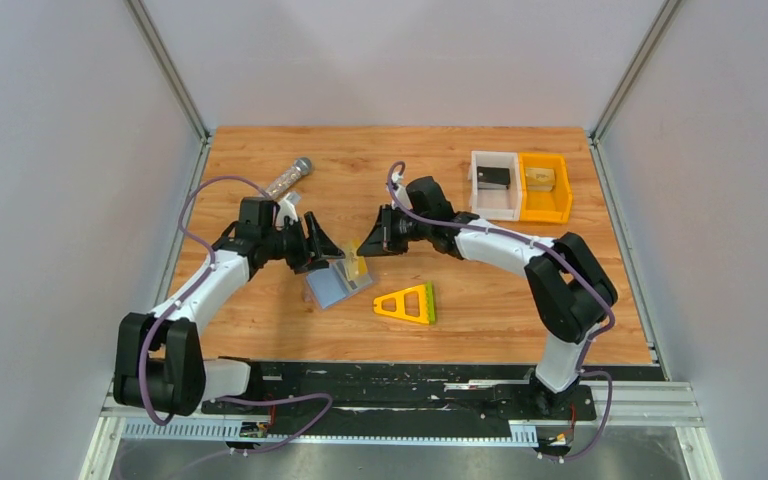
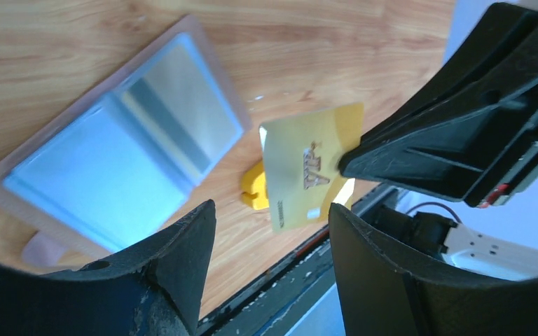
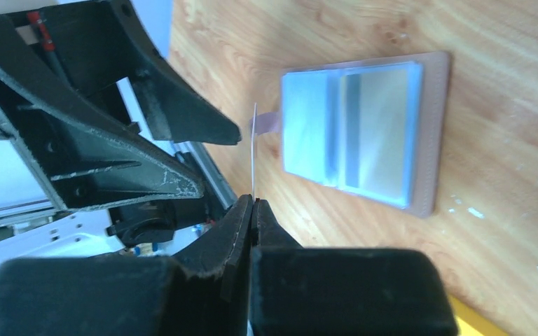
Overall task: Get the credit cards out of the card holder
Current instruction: Remove the credit card from the card holder, then place the credit card in the storage box.
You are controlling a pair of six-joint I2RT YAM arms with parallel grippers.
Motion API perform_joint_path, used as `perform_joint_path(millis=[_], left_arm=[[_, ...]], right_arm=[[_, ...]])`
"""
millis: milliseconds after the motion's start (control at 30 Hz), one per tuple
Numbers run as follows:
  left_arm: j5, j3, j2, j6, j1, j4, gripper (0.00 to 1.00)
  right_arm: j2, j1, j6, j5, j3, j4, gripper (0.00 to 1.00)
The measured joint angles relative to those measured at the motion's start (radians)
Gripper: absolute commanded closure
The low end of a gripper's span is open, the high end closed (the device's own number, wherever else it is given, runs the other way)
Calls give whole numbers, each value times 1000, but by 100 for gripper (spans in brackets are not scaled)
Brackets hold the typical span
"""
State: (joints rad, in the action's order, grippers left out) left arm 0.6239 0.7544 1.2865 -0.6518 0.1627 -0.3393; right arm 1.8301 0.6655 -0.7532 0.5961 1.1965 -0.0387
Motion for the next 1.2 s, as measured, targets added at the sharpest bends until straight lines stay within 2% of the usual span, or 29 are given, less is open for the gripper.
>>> perform_joint_path(millis=[200, 300, 500, 567, 700, 833, 1000, 1200], left_arm=[[105, -16, -32, -56, 0, 116, 32], [139, -35, -32, -83, 0, 163, 38], [227, -100, -32, -179, 0, 330, 58], [249, -116, -34, -209, 0, 376, 69], [283, -127, -41, -244, -6, 431, 97], [323, -127, -42, -262, -5, 468, 100], [365, -127, -41, -261, -1, 498, 100], [416, -115, -34, -211, 14, 452, 100]], right_arm=[[-97, 1, -117, 44, -110, 179, 100], [-125, 1, -166, 66, -154, 256, 100], [-138, 1, -210, 90, -190, 322, 99], [-138, 1, -213, 101, -199, 334, 96], [-138, -5, -211, 121, -222, 359, 89], [-142, -10, -178, 138, -235, 340, 78], [-190, -20, -68, 180, -224, 229, 62], [-214, -78, 113, 277, -128, 48, 59]])
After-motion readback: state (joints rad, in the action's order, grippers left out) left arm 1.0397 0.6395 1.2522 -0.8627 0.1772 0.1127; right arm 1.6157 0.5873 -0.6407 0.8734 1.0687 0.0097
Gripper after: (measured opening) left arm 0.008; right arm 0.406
